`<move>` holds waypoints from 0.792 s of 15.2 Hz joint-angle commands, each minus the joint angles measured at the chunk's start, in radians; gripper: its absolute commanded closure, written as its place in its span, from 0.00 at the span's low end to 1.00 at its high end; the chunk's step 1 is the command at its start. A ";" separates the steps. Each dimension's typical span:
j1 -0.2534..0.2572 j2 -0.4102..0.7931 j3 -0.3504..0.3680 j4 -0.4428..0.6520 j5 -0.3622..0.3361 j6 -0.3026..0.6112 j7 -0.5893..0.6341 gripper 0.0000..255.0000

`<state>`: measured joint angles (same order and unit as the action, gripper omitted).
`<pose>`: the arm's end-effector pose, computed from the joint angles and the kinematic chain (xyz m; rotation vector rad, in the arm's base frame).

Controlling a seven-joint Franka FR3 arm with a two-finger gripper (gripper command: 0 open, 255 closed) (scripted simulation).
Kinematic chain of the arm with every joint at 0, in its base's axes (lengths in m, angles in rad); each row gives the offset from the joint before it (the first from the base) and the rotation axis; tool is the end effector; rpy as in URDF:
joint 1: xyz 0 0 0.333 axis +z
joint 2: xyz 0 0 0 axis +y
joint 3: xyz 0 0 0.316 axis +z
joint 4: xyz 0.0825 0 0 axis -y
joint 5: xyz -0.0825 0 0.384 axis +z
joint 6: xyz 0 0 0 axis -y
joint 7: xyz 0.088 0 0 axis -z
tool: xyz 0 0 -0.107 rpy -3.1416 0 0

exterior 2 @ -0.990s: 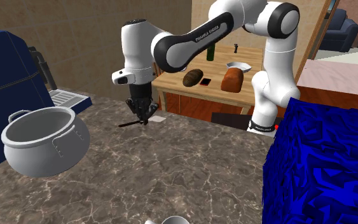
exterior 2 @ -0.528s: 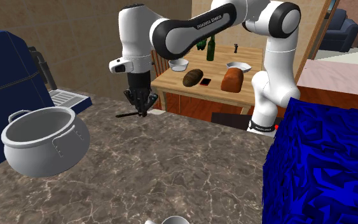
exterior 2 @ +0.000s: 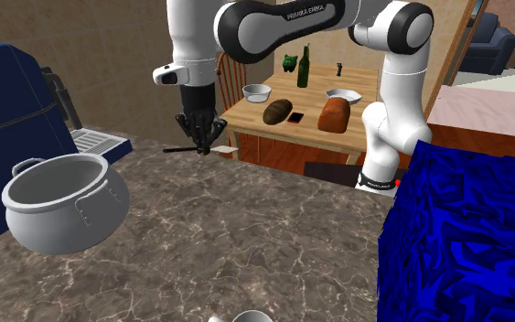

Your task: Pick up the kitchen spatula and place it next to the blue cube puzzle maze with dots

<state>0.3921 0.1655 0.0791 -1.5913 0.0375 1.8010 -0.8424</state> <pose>0.5513 0.2807 0.5385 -2.4636 -1.8816 -0.0823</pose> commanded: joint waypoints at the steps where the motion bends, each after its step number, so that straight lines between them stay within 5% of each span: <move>1: 0.000 0.003 0.000 0.032 0.000 -0.030 0.002 1.00; 12: 0.002 0.031 0.001 0.220 -0.004 -0.189 0.010 1.00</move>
<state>0.3938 0.1912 0.0799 -1.3920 0.0343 1.6274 -0.8339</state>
